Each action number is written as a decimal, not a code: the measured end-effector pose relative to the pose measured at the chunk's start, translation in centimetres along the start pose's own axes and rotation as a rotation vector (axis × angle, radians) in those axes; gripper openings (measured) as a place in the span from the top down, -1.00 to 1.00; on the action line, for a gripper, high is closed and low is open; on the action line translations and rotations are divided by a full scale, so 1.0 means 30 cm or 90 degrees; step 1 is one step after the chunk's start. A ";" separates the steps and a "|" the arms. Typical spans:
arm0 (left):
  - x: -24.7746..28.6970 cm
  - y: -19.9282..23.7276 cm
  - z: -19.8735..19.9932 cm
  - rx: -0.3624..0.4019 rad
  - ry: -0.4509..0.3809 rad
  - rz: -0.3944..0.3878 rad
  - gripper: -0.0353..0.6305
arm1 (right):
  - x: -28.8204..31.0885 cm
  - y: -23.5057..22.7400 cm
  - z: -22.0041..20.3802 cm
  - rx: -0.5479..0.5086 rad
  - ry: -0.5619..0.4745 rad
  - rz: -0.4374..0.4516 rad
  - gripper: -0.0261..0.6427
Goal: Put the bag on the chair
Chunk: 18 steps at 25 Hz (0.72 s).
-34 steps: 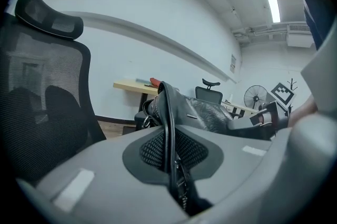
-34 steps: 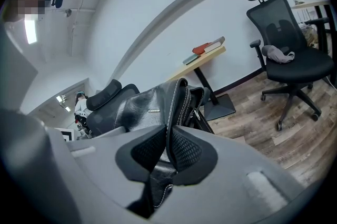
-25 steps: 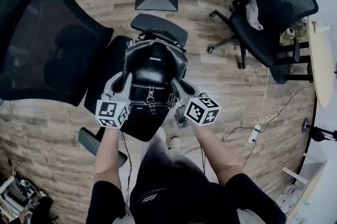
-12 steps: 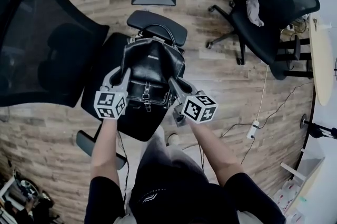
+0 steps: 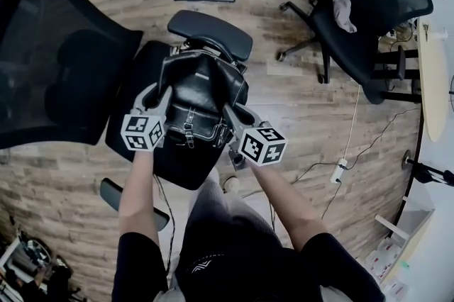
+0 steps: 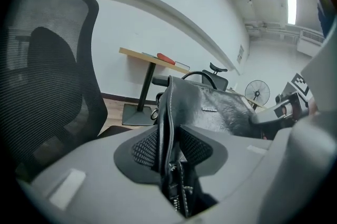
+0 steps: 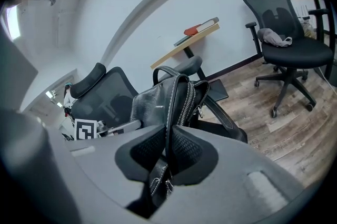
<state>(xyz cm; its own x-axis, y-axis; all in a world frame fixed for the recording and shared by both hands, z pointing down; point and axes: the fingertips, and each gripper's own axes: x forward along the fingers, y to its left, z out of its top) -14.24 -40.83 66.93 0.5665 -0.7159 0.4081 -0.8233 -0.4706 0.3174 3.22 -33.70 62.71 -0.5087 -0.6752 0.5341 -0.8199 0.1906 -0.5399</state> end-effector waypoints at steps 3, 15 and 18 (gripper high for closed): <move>0.009 0.022 -0.018 -0.018 0.003 -0.008 0.52 | 0.011 0.003 -0.004 -0.003 0.006 -0.001 0.79; -0.004 0.060 -0.035 -0.051 0.018 0.012 0.34 | 0.020 0.001 -0.002 -0.003 0.007 -0.016 0.76; -0.015 0.067 -0.034 -0.037 0.031 0.027 0.27 | 0.015 0.003 -0.001 -0.003 0.010 -0.018 0.71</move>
<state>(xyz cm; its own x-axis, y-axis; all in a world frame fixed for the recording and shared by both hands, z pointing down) -16.12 -40.92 68.26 0.5334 -0.7083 0.4623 -0.8439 -0.4083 0.3482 2.90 -33.96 62.90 -0.4894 -0.6696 0.5587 -0.8350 0.1750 -0.5217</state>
